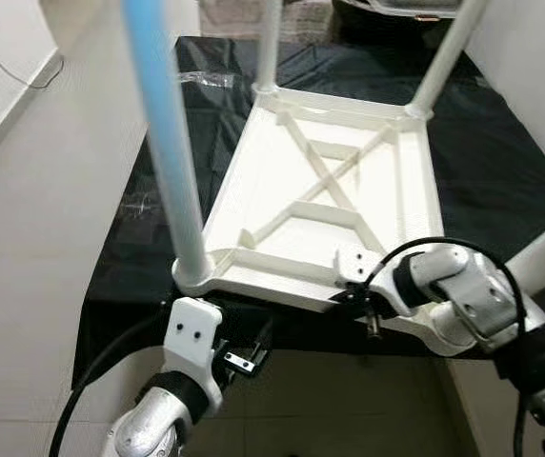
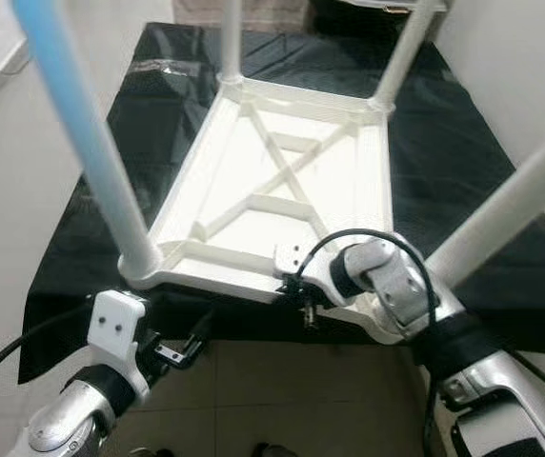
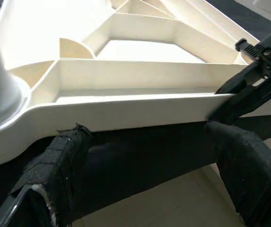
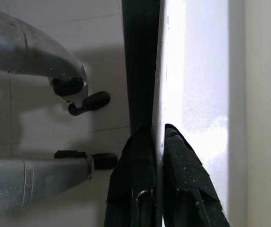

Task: Building children table

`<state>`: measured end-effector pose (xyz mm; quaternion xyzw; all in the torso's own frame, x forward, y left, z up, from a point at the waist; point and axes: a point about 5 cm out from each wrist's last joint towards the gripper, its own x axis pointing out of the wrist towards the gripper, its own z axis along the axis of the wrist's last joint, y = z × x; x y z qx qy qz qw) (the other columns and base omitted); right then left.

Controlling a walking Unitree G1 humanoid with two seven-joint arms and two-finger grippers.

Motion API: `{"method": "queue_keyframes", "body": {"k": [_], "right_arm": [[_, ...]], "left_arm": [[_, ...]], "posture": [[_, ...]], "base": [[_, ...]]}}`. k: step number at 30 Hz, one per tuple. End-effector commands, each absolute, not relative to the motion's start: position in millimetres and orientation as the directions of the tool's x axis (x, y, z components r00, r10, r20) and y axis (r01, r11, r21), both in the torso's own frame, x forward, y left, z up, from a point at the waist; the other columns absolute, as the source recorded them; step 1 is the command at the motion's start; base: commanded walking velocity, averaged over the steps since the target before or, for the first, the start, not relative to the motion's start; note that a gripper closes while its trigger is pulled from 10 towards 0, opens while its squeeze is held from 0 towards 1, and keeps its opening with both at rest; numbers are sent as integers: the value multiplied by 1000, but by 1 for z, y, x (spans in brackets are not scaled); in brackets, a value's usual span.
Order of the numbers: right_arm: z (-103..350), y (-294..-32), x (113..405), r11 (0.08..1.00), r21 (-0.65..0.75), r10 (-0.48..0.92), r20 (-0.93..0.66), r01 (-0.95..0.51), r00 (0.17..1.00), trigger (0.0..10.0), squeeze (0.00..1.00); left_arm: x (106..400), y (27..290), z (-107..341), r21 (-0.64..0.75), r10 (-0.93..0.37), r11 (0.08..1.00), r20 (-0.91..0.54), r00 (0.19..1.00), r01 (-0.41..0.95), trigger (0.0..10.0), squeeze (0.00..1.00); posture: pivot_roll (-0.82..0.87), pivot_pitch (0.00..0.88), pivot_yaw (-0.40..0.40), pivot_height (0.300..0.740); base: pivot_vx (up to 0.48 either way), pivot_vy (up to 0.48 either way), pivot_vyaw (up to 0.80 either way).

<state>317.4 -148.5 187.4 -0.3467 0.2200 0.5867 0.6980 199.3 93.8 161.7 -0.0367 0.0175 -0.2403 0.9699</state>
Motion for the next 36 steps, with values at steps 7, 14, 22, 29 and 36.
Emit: {"method": "queue_keyframes", "body": {"k": [7,14,22,29,36], "right_arm": [[192,-76,317,-114,-279,782,-617,-954,87,0,0],[197,-58,326,-87,-309,795,-595,-947,120,0,0],[201,-47,341,-55,-358,781,-597,-932,183,0,0],[204,-50,358,-64,-431,746,-619,-900,244,0,0],[207,-51,365,-39,-479,748,-596,-877,292,10000,0]], "left_arm": [[199,92,157,-95,-466,882,-34,884,462,10000,0],[199,92,157,-96,-463,883,-32,886,459,10000,0],[199,91,157,-101,-462,884,-29,887,457,10000,0],[199,89,157,-106,-461,884,-30,887,456,10000,0],[199,90,156,-108,-461,884,-32,887,456,10000,0]], "posture": [[162,196,-56,740],[157,196,-57,740],[156,199,-66,740],[154,201,-74,740],[154,202,-73,740]], "base": [[0,0,0],[0,0,0],[0,0,0],[0,0,0],[0,0,0]]}}
